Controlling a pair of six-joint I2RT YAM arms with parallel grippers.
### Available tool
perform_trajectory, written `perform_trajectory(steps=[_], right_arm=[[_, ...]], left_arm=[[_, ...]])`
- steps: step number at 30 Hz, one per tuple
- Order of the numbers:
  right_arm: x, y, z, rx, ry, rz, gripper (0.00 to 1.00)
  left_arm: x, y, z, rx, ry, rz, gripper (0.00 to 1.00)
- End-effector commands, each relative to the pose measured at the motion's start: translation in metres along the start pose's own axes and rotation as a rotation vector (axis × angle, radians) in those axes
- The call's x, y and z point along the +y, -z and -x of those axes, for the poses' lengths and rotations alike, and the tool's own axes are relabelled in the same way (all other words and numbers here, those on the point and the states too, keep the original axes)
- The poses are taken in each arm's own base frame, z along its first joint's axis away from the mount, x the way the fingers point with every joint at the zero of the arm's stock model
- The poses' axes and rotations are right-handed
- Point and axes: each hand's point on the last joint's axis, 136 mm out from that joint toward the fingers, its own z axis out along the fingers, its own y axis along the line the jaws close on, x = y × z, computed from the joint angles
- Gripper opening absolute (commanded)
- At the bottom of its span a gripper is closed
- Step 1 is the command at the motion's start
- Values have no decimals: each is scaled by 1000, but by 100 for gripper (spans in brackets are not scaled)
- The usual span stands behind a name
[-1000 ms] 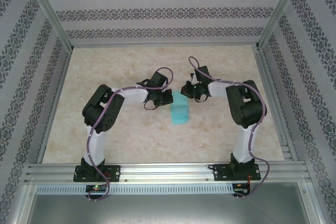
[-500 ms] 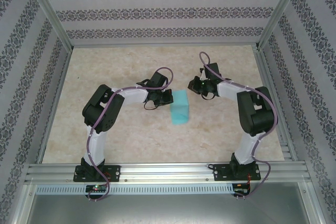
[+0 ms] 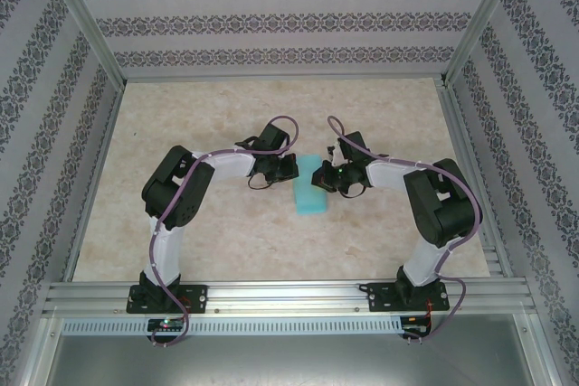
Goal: Fold a paper plane with a square sheet of paper (pick it up from the middle)
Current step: Fold the square sheet of paper in half at the center of the table.
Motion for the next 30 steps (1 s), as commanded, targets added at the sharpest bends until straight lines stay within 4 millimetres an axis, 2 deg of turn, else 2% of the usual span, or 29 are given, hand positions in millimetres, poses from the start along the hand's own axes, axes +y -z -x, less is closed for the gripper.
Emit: perform_trajectory(steps=[1, 19, 30], right_arm=[[-1, -3, -8, 38, 20, 16, 9], [-23, -6, -28, 106, 16, -58, 9], [-42, -4, -55, 163, -14, -106, 9]], left_arm=[[110, -29, -76, 216, 93, 339, 0], [111, -29, -76, 215, 98, 342, 0], [114, -31, -78, 218, 102, 352, 0]])
